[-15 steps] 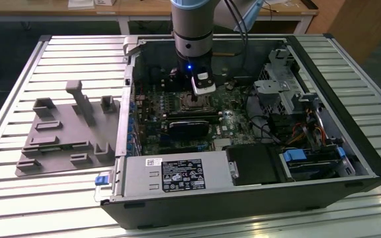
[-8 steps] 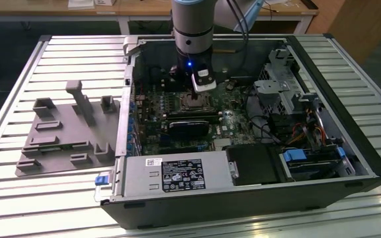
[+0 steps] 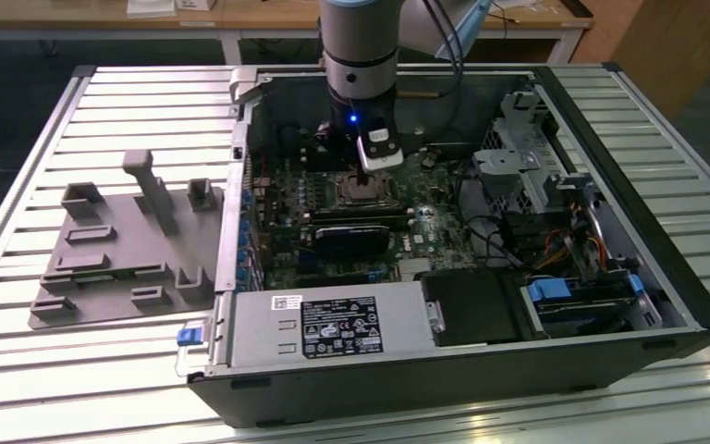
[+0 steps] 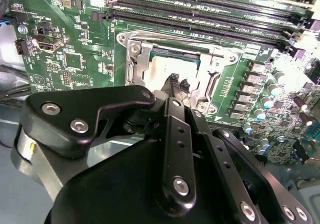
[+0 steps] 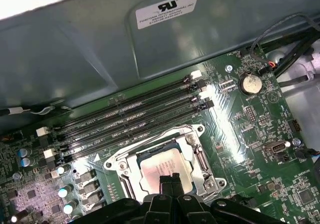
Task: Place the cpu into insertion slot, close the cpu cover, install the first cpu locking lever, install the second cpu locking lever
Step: 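Install the second cpu locking lever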
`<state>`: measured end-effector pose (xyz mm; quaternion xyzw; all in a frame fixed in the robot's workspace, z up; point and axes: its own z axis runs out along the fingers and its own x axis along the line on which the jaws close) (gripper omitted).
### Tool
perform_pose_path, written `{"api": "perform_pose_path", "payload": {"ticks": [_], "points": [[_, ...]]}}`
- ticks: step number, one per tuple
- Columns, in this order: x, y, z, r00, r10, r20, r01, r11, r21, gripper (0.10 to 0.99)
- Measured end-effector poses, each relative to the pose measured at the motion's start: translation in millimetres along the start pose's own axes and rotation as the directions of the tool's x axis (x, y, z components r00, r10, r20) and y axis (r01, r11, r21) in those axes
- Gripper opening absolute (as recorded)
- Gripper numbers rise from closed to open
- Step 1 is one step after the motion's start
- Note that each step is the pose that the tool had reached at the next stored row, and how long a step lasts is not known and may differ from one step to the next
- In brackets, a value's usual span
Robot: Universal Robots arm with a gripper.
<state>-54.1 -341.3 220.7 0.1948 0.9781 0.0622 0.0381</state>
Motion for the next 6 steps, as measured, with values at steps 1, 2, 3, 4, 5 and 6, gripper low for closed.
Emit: {"api": "perform_pose_path", "payload": {"ticks": [1,2,3,4,5,6], "points": [[0.0,0.0,0.0,1.0000,0.000,0.0001,0.000,1.0000,0.000,0.106],[0.0,0.0,0.0,1.0000,0.000,0.0001,0.000,1.0000,0.000,0.106],[0.0,0.0,0.0,1.0000,0.000,0.0002,0.000,1.0000,0.001,0.106],[0.0,0.0,0.0,1.0000,0.000,0.0003,0.000,1.0000,0.001,0.106],[0.0,0.0,0.0,1.0000,0.000,0.0004,0.000,1.0000,0.001,0.106],[0.0,0.0,0.0,1.0000,0.000,0.0005,0.000,1.0000,0.001,0.106]]}}
